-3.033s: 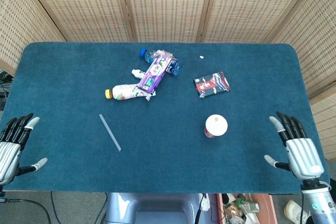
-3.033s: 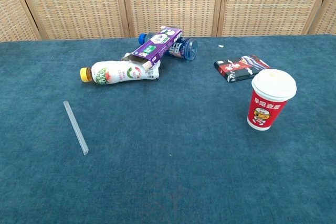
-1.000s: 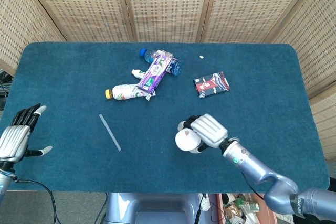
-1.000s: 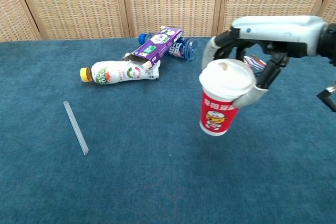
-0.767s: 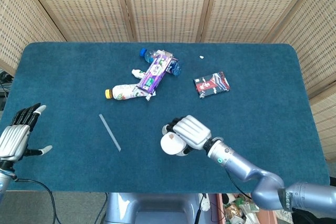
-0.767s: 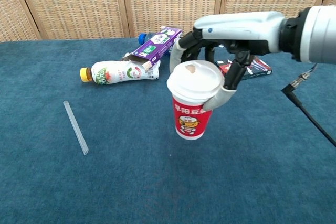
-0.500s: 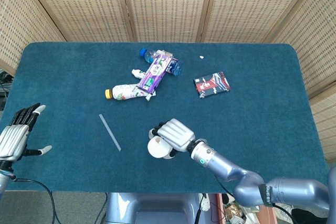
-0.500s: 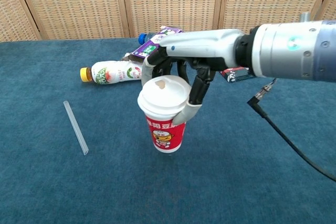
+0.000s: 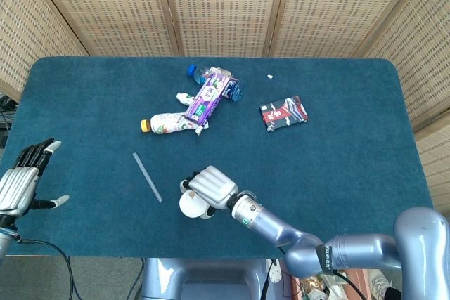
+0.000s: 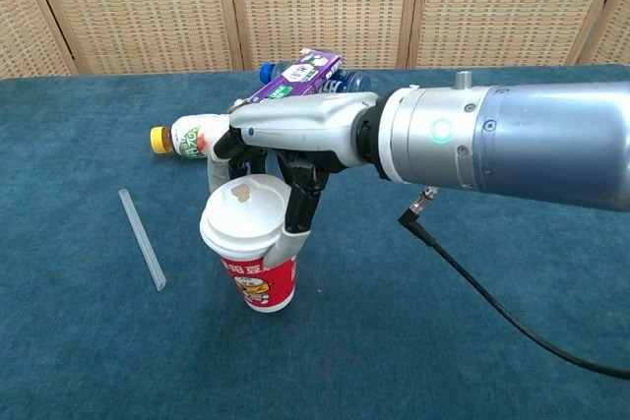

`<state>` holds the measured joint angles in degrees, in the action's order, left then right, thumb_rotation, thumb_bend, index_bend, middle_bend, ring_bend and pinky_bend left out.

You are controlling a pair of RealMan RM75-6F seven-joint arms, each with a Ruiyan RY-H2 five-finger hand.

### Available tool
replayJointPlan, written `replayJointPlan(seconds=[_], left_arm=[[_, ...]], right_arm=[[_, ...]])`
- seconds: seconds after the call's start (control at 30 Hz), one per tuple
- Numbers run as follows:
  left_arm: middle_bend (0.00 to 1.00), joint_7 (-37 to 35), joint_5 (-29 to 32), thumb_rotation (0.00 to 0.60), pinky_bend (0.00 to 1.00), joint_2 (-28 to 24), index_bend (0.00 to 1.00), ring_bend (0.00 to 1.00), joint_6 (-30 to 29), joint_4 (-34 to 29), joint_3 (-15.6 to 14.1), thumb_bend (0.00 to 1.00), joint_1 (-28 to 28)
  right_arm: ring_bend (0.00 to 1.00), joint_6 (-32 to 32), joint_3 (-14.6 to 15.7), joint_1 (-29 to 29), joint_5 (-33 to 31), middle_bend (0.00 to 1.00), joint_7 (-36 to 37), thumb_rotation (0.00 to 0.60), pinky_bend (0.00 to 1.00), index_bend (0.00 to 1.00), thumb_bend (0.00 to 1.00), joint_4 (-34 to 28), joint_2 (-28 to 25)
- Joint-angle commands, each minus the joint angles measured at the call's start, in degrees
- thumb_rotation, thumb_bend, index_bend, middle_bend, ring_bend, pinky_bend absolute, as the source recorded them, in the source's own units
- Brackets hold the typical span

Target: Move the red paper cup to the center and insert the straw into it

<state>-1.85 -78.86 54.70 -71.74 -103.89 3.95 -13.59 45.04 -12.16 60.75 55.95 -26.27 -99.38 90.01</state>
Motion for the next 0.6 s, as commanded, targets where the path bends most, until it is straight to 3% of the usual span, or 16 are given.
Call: replayJointPlan(seconds=[0.03, 0.13, 0.27, 0.43, 0.5, 0.6], left_arm=[[0.00, 0.01, -0.06, 0.600, 0.00, -0.03, 0.00, 0.00, -0.11, -0.09, -0.02, 0.07, 0.02], [0.00, -0.11, -0.21, 0.600, 0.00, -0.09, 0.00, 0.00, -0.27, -0.18, -0.10, 0.07, 0.09], [0.00, -0.19, -0.39, 0.600, 0.00, -0.14, 0.00, 0.00, -0.33, -0.23, -0.18, 0.07, 0.11], [0.00, -0.63, -1.05, 0.600, 0.00, -0.33, 0.00, 0.00, -0.61, -0.36, -0.39, 0.07, 0.21], [0.00, -0.99, -1.37, 0.600, 0.00, -0.47, 0.00, 0.00, -0.82, -0.42, -0.47, 0.07, 0.30], [0.00, -1.48, -2.00, 0.600, 0.00, -0.67, 0.00, 0.00, -1.12, -0.53, -0.66, 0.07, 0.45]], right_arm=[[0.42, 0.89, 0.34, 0.43, -0.65, 0.49, -0.71, 0.600, 0.49, 0.47, 0.22, 0.11, 0.81], [0.40, 1.63, 0.58, 0.79, -1.35, 0.46, -1.40, 0.600, 0.45, 0.47, 0.22, -0.01, 1.33], [0.27, 2.04, 0.95, 1.13, -2.04, 0.32, -2.14, 0.600, 0.36, 0.44, 0.22, -0.21, 1.55], [0.02, 1.67, 1.61, 1.67, -3.99, 0.04, -2.47, 0.600, 0.15, 0.20, 0.14, -1.61, 1.27], [0.00, 1.13, 1.67, 2.14, -5.29, 0.00, -2.56, 0.600, 0.08, 0.09, 0.06, -2.67, 0.50], [0.00, 2.06, 2.36, 2.27, -5.42, 0.00, -3.59, 0.600, 0.01, 0.00, 0.01, -4.11, -0.17]])
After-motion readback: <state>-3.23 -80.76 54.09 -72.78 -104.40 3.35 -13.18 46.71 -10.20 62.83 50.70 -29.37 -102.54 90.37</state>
